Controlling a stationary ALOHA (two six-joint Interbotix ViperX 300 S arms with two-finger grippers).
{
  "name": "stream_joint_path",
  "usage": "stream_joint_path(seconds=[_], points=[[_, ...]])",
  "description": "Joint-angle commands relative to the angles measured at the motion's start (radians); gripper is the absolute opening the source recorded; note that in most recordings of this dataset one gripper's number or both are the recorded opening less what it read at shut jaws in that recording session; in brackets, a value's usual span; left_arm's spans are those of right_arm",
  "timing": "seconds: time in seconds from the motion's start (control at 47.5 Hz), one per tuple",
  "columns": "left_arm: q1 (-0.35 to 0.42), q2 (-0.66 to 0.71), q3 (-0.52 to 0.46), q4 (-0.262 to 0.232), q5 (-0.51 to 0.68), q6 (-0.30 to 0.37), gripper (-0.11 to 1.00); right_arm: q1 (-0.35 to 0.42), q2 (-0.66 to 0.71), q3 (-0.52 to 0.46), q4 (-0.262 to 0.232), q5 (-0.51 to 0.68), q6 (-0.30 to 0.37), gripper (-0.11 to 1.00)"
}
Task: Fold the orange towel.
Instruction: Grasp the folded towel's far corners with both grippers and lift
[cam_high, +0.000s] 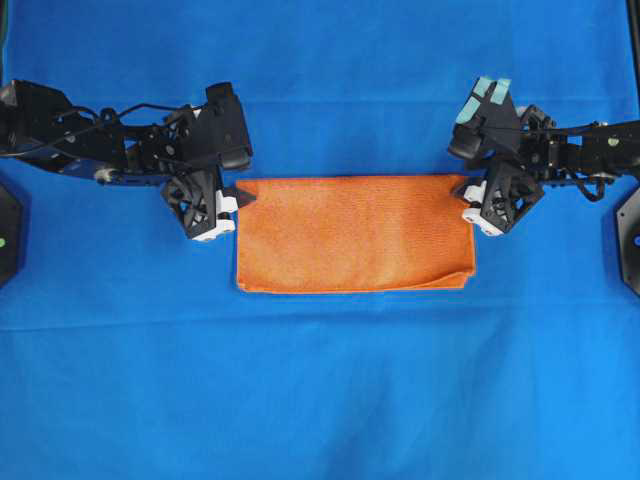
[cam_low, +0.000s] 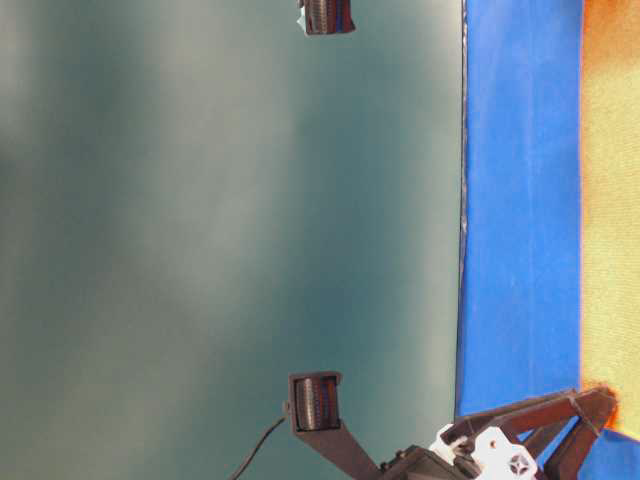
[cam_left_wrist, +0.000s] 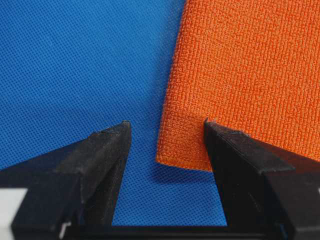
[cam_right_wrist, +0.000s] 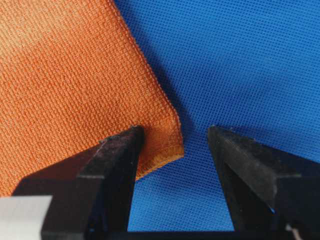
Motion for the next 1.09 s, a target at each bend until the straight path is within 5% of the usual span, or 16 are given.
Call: stream_joint_path(seconds=[0.0,0.252,0.463,0.82,1.073], points=[[0.003,-0.012,-0.008,0.002,-0.003,0.002,0.53,-0.002,-0.006,-0.009,0.000,-0.006,0.002,0.61],[0.003,-0.008,-0.017,0.002,0.063,0.000,0.43,0.002,-0.008,-0.011,-0.003,-0.009,-0.003,0.54],[0.002,-0.005,-0.029,0.002,0.110,0.000,0.07,0.014,-0.008,-0.009,-0.003,-0.054,-0.005,0.03],[0.002,-0.009,-0.048,0.000,0.124,0.000,0.04,0.028,-0.025,-0.008,-0.002,-0.049,0.000,0.03],[-0.002,-0.124,-0.084,0.002,0.268,-0.003,0.04,0.041,-0.166,-0.031,-0.002,0.071,-0.005,0.03]])
